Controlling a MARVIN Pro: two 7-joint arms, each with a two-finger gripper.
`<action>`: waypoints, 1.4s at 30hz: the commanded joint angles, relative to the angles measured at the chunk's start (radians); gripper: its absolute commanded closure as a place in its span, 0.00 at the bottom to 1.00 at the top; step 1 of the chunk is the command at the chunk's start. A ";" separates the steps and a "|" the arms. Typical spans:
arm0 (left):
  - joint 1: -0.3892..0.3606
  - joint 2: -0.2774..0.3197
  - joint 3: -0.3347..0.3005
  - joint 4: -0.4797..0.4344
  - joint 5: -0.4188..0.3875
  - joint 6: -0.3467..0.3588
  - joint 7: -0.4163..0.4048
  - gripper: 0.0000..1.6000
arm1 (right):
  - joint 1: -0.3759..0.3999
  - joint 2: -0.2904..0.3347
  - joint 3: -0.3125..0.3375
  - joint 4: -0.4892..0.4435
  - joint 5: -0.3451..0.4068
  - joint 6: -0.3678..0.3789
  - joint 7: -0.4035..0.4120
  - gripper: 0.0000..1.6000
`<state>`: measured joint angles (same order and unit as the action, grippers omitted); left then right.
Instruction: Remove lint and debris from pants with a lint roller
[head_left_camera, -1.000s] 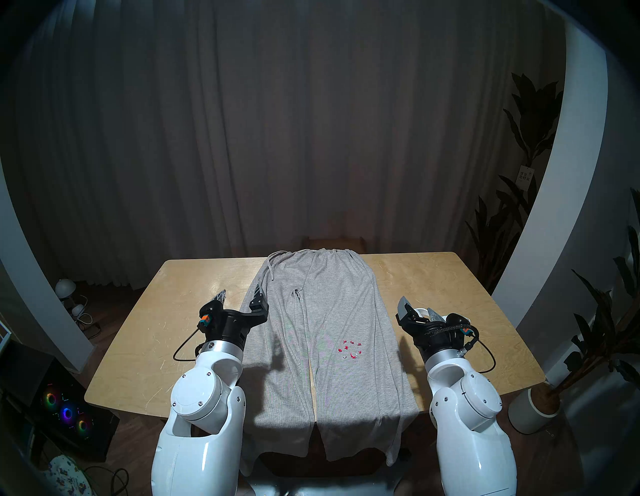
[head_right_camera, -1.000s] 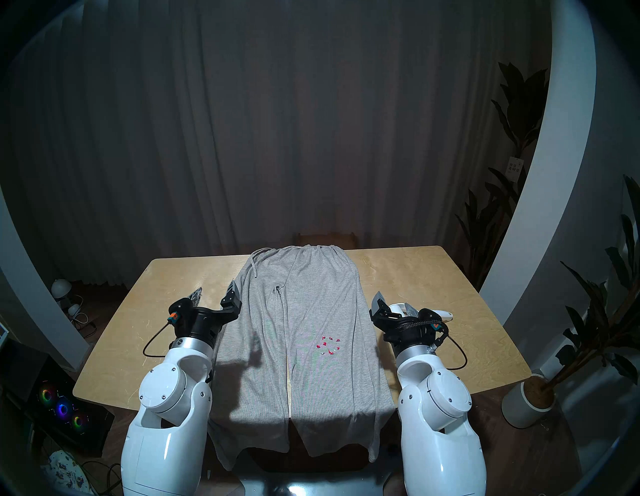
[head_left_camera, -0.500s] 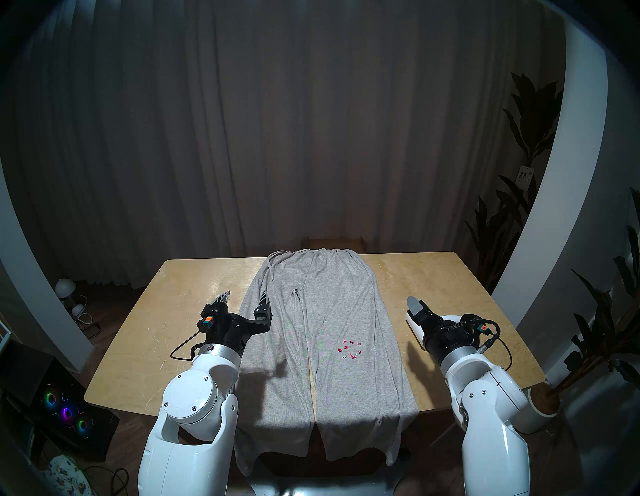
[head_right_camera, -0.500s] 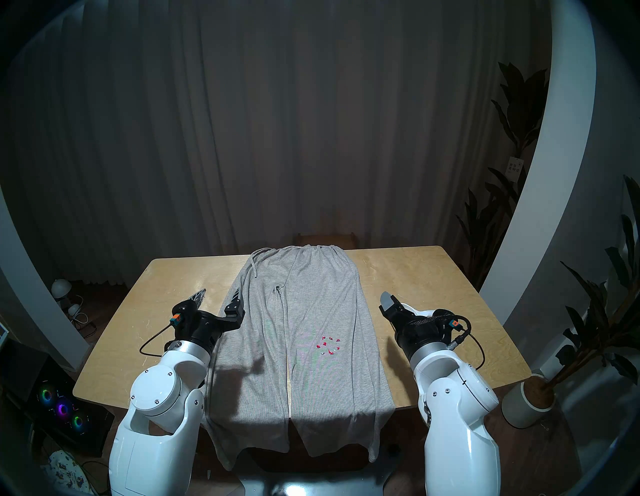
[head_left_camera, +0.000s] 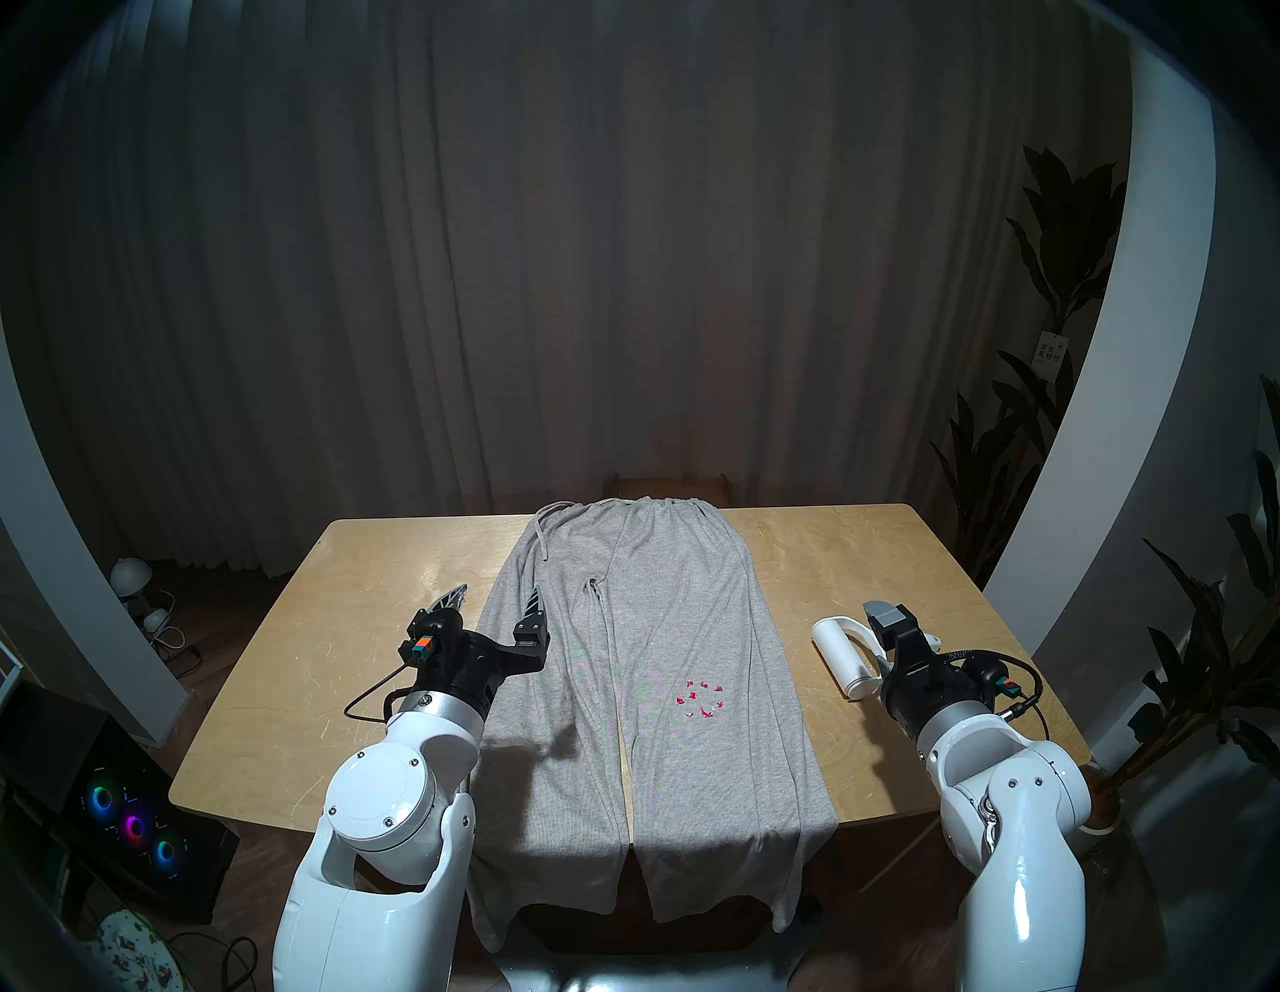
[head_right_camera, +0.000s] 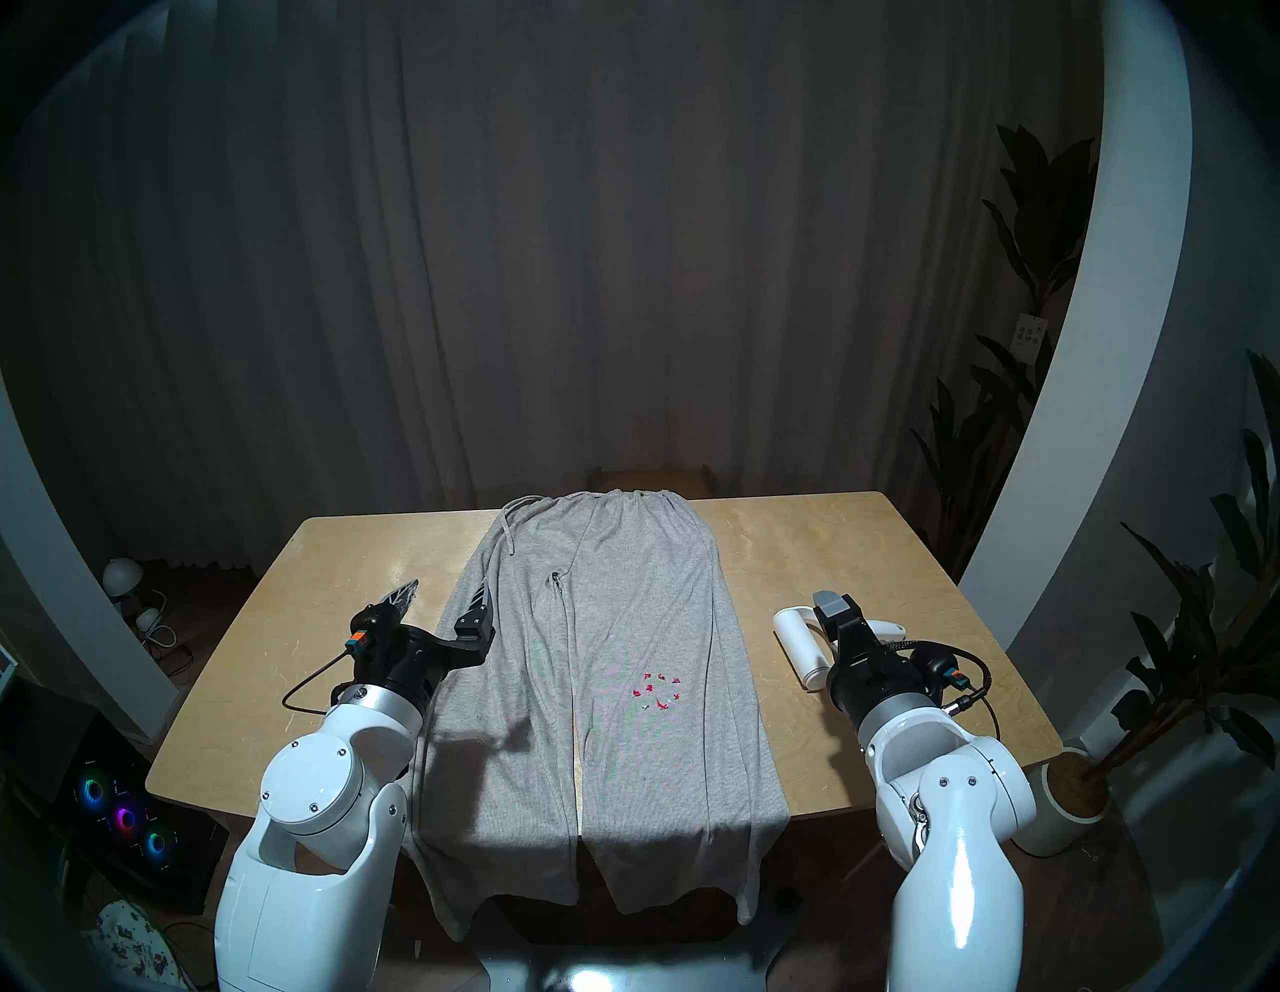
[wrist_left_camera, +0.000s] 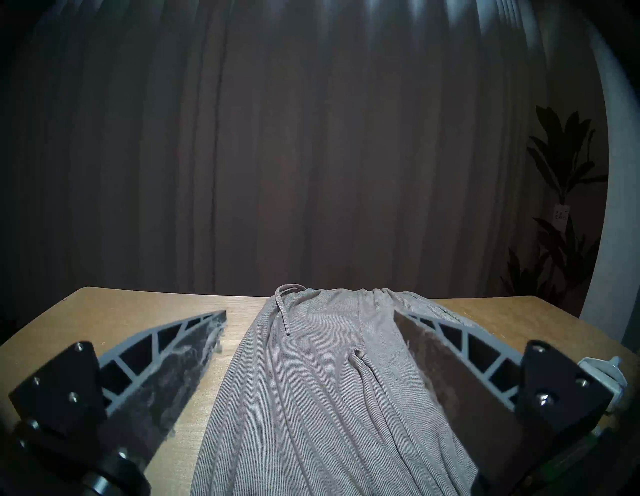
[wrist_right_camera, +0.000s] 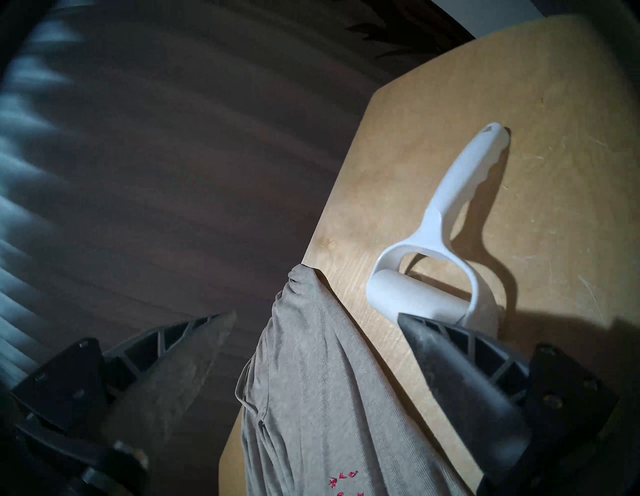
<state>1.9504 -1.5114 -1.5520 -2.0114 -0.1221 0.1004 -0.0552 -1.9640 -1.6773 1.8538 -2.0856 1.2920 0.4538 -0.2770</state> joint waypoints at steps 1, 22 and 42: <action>0.002 -0.002 0.014 -0.019 0.003 -0.008 -0.004 0.00 | 0.016 -0.014 0.032 -0.031 0.178 0.000 -0.074 0.00; 0.018 -0.017 0.145 -0.018 0.063 0.011 0.002 0.00 | 0.228 0.036 0.305 0.123 0.687 -0.097 -0.387 0.00; -0.100 0.071 0.355 -0.011 0.147 0.182 0.317 0.00 | 0.326 0.092 0.408 0.247 1.071 -0.106 -0.685 0.00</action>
<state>1.9253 -1.4747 -1.2650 -2.0018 0.0188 0.2481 0.1757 -1.6855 -1.6094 2.2448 -1.8050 2.2803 0.3201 -0.9488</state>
